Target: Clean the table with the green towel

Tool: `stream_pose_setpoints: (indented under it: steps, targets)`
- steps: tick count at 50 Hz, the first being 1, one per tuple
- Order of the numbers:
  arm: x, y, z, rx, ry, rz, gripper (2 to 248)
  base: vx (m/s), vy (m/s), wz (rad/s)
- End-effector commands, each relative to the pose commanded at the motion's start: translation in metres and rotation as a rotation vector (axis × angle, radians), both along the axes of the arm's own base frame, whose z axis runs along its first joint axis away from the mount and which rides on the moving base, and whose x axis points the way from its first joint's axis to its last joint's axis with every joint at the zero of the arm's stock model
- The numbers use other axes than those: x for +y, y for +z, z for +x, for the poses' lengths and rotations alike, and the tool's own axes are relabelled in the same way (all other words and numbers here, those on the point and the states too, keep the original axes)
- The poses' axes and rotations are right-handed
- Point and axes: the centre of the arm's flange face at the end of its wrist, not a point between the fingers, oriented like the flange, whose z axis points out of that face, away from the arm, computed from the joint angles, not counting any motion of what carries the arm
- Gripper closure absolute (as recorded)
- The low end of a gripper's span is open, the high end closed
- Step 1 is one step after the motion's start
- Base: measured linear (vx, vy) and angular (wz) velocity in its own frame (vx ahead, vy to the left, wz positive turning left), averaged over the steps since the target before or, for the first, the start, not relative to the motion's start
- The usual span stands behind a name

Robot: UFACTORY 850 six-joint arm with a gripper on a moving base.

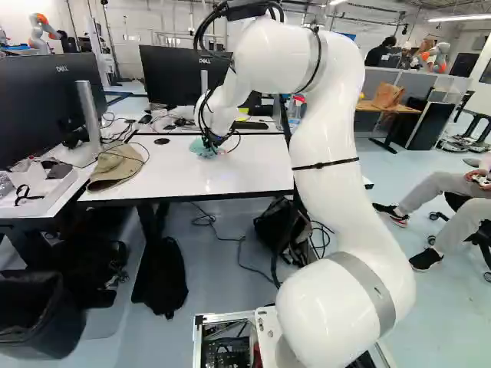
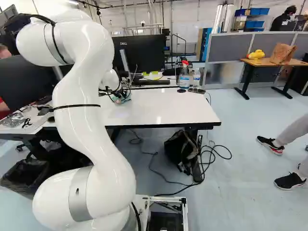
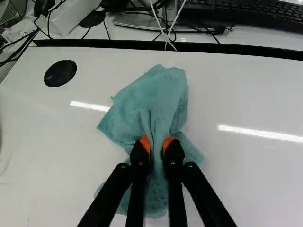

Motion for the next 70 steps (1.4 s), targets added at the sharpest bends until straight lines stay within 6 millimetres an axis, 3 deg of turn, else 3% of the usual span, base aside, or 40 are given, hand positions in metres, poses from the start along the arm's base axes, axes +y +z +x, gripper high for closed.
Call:
stream_pose_setpoints:
  steps: [13, 43, 70]
  targets:
    - [-0.003, 0.016, -0.007, -0.016, -0.001, 0.005, 203, 0.0, 0.0, 0.0]
    - [-0.034, 0.059, -0.065, -0.031, -0.023, 0.009, 203, 0.0, 0.0, 0.0]
    - [-0.073, 0.062, -0.104, -0.009, -0.071, 0.002, 203, 0.0, 0.0, 0.0]
